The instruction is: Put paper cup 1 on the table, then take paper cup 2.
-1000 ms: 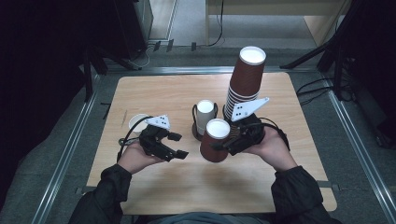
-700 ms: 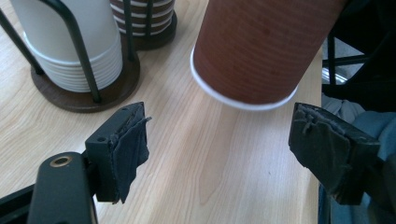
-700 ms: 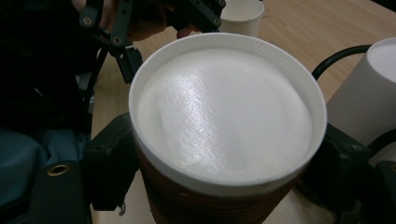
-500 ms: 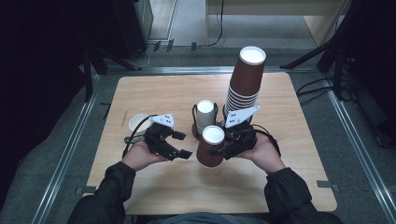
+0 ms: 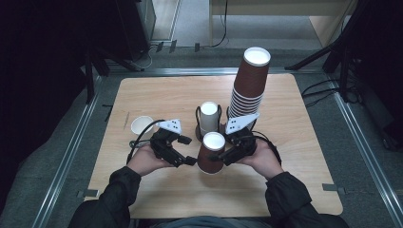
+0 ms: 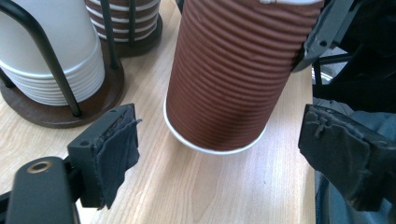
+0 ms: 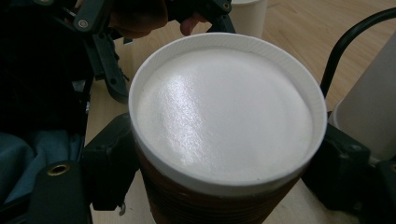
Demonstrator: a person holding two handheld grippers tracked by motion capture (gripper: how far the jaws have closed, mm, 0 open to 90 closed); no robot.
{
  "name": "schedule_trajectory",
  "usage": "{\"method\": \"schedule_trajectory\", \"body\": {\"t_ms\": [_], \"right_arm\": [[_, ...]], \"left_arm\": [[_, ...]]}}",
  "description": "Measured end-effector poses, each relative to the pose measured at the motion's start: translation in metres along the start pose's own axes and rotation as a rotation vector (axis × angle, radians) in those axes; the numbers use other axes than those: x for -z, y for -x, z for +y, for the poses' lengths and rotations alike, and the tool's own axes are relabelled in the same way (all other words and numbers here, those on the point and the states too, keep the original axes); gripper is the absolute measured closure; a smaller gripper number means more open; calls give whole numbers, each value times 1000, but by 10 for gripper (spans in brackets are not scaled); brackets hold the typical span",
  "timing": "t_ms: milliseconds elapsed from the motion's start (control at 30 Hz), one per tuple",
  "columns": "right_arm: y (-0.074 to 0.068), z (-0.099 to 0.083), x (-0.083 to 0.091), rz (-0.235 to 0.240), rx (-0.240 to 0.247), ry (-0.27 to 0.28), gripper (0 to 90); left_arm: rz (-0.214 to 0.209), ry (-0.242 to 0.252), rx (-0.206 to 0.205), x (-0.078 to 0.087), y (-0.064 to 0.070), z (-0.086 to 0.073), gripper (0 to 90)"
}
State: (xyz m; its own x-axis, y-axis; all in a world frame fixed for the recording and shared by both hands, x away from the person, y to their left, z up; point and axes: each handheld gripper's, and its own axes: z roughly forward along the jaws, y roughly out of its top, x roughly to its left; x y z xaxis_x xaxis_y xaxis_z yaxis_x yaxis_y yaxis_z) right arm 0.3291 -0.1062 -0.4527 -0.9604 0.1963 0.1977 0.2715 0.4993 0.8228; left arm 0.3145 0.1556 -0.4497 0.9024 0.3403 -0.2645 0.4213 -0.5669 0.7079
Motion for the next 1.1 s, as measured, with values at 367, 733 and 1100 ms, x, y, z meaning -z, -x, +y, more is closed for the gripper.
{"method": "schedule_trajectory", "body": {"t_ms": [367, 733, 1100], "right_arm": [[3, 0, -4, 29, -15, 42, 208], [3, 1, -9, 64, -21, 78, 209], [-5, 6, -6, 88, -9, 152, 211]], "left_arm": [[-10, 23, -20, -9, 2, -2, 46], [-28, 1, -52, -22, 4, -2, 14], [-43, -2, -49, -29, 5, -1, 10]]}}
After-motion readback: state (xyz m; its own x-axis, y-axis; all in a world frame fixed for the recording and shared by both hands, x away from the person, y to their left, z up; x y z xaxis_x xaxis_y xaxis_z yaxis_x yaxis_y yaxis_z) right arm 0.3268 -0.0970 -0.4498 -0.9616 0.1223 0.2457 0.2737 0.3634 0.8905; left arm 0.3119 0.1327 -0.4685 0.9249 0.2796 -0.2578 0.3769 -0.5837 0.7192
